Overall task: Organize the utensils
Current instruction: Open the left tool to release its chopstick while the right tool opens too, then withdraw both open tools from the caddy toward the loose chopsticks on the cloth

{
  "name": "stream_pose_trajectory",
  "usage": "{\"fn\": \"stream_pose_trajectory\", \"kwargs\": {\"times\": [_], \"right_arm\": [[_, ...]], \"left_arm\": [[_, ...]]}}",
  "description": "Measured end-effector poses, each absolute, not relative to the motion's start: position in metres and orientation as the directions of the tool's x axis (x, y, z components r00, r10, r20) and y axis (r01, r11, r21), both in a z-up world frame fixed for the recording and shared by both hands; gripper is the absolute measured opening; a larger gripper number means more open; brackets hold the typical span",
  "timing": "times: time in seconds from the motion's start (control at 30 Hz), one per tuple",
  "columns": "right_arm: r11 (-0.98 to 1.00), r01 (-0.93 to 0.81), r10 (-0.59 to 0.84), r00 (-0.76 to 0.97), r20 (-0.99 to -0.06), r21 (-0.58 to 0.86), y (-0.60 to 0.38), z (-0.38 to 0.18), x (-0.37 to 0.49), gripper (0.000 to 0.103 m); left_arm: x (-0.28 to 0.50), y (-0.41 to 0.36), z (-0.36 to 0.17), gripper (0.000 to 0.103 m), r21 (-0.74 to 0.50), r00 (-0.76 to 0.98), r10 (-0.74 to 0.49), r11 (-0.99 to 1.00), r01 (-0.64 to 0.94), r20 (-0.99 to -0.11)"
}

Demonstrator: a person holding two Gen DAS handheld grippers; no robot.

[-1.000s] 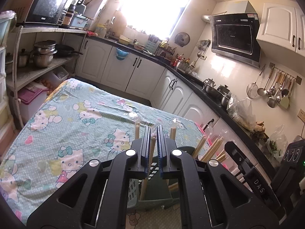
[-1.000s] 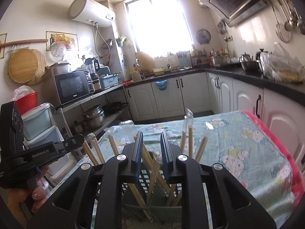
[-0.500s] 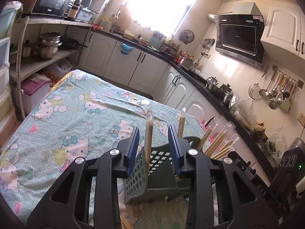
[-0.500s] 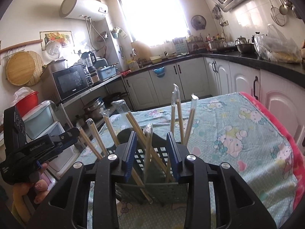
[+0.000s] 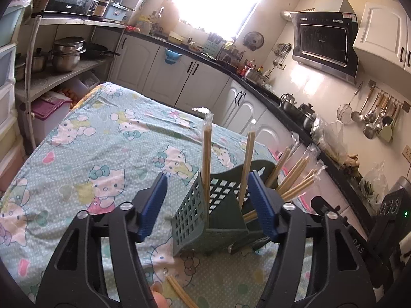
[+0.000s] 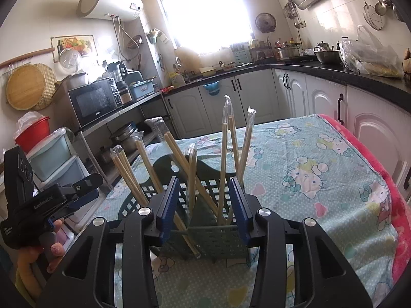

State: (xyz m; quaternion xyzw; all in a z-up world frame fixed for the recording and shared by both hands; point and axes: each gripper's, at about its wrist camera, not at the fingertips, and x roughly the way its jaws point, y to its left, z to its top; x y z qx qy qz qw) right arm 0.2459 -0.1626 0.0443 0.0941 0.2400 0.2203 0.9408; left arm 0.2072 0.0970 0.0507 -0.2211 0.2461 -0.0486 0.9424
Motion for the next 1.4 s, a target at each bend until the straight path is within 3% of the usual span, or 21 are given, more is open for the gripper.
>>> {"fn": "stream_pose_trajectory", "kwargs": {"times": [0.7, 1.03, 1.4], "right_arm": [[0.895, -0.358, 0.444, 0.772, -0.455, 0.266, -0.178, 0.03, 0.217, 0.051], [0.898, -0.351, 0.437, 0.771, -0.464, 0.264, -0.187, 0.025, 0.202, 0.059], [0.905, -0.34, 0.425, 0.755, -0.5, 0.255, -0.194, 0.011, 0.189, 0.061]], "left_arm": [[0.18, 0.082, 0.031, 0.092, -0.374, 0.85, -0.195, 0.927, -0.002, -0.489], [0.17, 0.073, 0.024, 0.092, -0.347, 0.838, -0.193, 0.938, 0.005, -0.511], [0.163, 0.066, 0.011, 0.092, -0.332, 0.815, -0.191, 0.943, -0.001, -0.547]]}}
